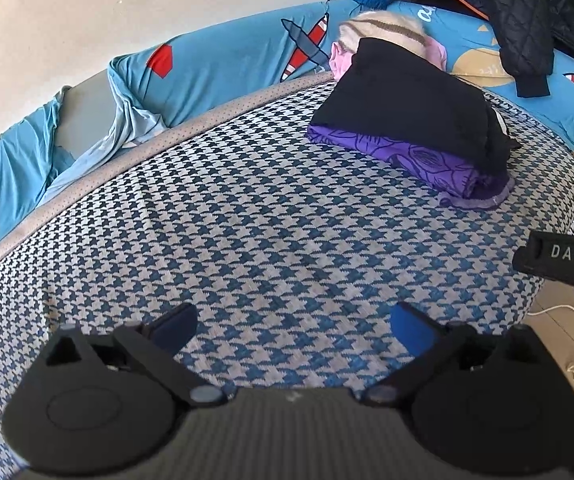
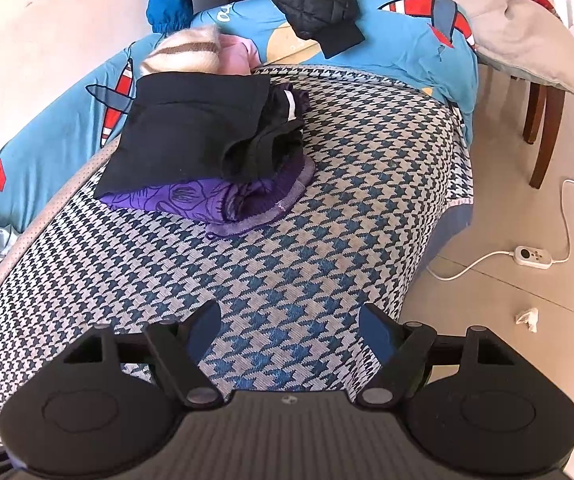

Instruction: Fold clothes

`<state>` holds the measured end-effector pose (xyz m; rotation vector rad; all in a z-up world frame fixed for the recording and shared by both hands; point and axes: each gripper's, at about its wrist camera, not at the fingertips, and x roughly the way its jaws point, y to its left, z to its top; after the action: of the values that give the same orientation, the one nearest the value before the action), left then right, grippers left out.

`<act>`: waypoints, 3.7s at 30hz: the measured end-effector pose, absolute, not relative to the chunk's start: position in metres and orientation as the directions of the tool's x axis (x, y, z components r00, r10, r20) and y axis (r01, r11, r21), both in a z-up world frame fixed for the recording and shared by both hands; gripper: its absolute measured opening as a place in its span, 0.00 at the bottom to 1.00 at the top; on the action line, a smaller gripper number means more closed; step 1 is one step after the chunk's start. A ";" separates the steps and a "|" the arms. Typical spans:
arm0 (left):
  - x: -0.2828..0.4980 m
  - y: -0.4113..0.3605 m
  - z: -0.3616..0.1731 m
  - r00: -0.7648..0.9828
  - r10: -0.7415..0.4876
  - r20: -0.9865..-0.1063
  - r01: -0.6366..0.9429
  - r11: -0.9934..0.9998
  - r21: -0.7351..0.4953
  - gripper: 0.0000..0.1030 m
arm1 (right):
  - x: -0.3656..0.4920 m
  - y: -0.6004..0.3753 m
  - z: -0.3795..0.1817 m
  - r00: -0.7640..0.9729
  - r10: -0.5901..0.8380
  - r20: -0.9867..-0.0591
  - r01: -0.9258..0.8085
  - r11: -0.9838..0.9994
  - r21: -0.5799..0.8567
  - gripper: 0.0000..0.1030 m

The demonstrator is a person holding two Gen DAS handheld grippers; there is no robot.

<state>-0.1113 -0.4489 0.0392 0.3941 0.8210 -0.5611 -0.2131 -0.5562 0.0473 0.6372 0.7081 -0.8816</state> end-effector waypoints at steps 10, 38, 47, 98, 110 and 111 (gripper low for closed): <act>-0.112 -0.448 0.039 0.554 -0.307 -0.774 0.603 0.789 0.118 1.00 | -0.212 -0.556 0.047 0.442 -0.459 -0.771 0.850 0.489 0.196 0.74; -0.111 -0.449 0.037 0.544 -0.308 -0.780 0.604 0.790 0.109 1.00 | -0.211 -0.555 0.046 0.440 -0.459 -0.772 0.850 0.491 0.192 0.74; -0.112 -0.450 0.036 0.544 -0.304 -0.782 0.603 0.790 0.112 1.00 | -0.211 -0.555 0.046 0.440 -0.460 -0.771 0.848 0.495 0.190 0.74; -0.115 -0.449 0.028 0.532 -0.300 -0.792 0.613 0.782 0.115 1.00 | -0.207 -0.551 0.048 0.437 -0.460 -0.773 0.842 0.511 0.172 0.74; -0.116 -0.446 0.029 0.527 -0.310 -0.791 0.611 0.785 0.099 1.00 | -0.204 -0.550 0.048 0.436 -0.459 -0.774 0.839 0.519 0.164 0.74; -0.116 -0.445 0.029 0.527 -0.311 -0.791 0.611 0.785 0.098 1.00 | -0.204 -0.550 0.047 0.436 -0.460 -0.774 0.839 0.520 0.163 0.74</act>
<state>-0.1158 -0.4452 0.0288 0.3897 0.8505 -0.5681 -0.2041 -0.5498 0.0475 0.5911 0.7369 -0.8686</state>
